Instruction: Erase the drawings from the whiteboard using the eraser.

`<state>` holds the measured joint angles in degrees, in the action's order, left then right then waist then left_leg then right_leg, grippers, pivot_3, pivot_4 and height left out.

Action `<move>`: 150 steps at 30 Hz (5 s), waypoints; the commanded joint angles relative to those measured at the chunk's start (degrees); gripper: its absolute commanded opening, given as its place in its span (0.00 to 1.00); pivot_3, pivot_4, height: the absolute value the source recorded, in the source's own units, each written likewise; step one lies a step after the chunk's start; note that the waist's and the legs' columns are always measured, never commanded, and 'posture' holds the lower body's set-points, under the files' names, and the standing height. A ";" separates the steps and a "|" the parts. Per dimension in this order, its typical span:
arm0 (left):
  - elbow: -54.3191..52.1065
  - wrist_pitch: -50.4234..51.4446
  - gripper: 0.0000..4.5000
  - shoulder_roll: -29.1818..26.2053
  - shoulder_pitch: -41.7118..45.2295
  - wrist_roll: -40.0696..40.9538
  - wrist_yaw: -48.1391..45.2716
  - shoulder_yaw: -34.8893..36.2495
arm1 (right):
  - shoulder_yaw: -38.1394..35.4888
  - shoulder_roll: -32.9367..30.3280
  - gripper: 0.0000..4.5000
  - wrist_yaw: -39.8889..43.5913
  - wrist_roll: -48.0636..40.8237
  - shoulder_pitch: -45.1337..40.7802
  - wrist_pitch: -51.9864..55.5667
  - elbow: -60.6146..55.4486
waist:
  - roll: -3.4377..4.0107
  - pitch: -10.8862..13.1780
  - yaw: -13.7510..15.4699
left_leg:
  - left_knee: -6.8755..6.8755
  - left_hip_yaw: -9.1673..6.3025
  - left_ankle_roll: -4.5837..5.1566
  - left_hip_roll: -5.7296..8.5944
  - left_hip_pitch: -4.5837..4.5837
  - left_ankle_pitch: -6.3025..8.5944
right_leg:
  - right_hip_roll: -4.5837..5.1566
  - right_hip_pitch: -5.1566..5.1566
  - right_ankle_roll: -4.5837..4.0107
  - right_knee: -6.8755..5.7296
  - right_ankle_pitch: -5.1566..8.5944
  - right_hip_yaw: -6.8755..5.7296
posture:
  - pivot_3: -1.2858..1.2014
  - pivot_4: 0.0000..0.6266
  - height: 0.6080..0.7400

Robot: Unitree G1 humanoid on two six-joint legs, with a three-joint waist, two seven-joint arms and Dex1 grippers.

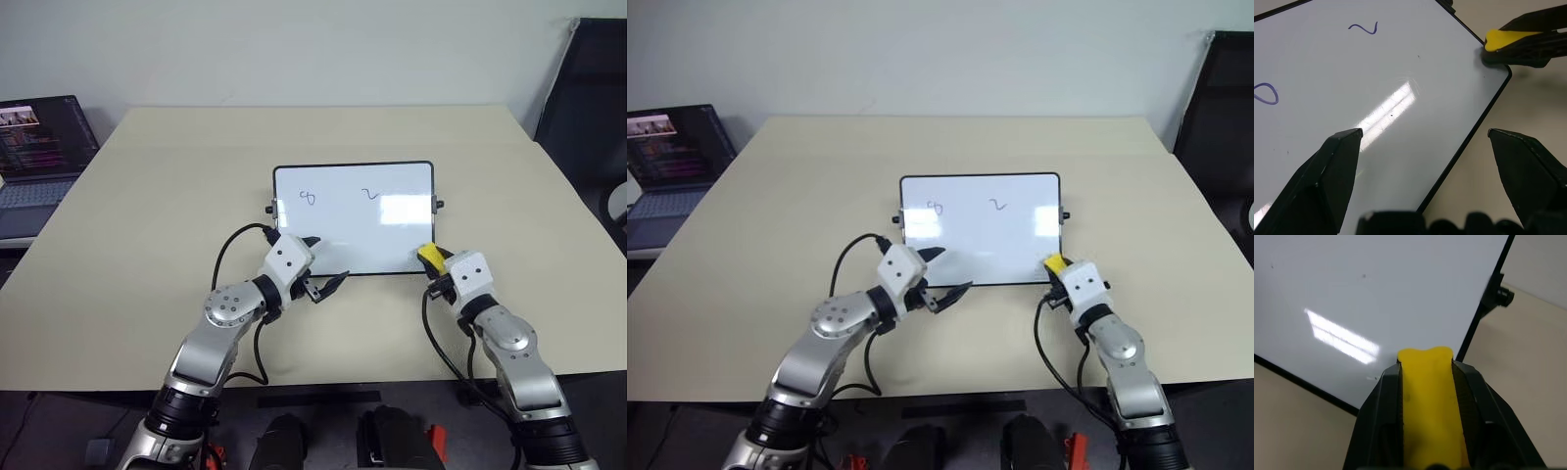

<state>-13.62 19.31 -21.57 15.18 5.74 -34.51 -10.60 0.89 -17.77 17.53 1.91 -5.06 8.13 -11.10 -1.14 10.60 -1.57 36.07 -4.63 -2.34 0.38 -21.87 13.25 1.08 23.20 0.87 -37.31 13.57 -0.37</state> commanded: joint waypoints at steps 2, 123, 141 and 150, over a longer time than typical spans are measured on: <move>-1.80 -1.01 1.00 0.26 0.61 0.95 -0.55 0.29 | -1.33 -0.11 0.25 0.59 -2.08 -1.06 -1.19 -2.97 | 0.00 0.00 0.05 | -0.01 -0.01 0.00 0.00 -0.01 0.00 | 0.00 0.00 0.00 0.01 0.00 -0.01 | 0.52 0.24 1.00; 2.38 -3.47 1.00 1.30 3.05 -4.43 7.61 3.28 | 3.42 2.04 0.25 4.35 -0.77 -17.61 -7.20 12.00 | -0.04 0.01 -0.02 | -0.04 0.03 0.13 -0.01 0.00 -0.10 | 0.01 0.16 -0.09 -0.28 -0.01 0.04 | 0.52 0.24 1.00; 2.43 -3.90 1.00 1.10 2.59 -4.80 7.82 3.37 | 3.60 0.26 0.25 6.19 -1.75 -15.74 -8.63 10.95 | -0.05 0.02 -0.02 | -0.04 0.01 0.13 0.00 -0.01 -0.10 | 0.01 0.16 -0.10 -0.24 0.00 0.00 | 0.52 0.24 1.00; 2.62 -1.86 1.00 1.19 2.09 -7.47 12.74 5.26 | 5.54 4.78 0.25 4.56 -0.56 -22.76 -11.05 16.54 | -0.03 0.04 -0.08 | -0.07 -0.02 0.13 0.00 0.00 -0.10 | -0.01 0.16 -0.11 -0.25 0.00 -0.04 | 0.52 0.24 1.00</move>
<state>-9.58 17.38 -20.37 16.80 -1.14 -23.08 -6.63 6.21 -13.45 22.47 1.10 -26.21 -0.97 5.72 -1.18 10.64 -1.65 36.00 -4.64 -2.21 0.37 -21.87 13.15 1.07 23.37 0.76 -37.56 13.58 -0.41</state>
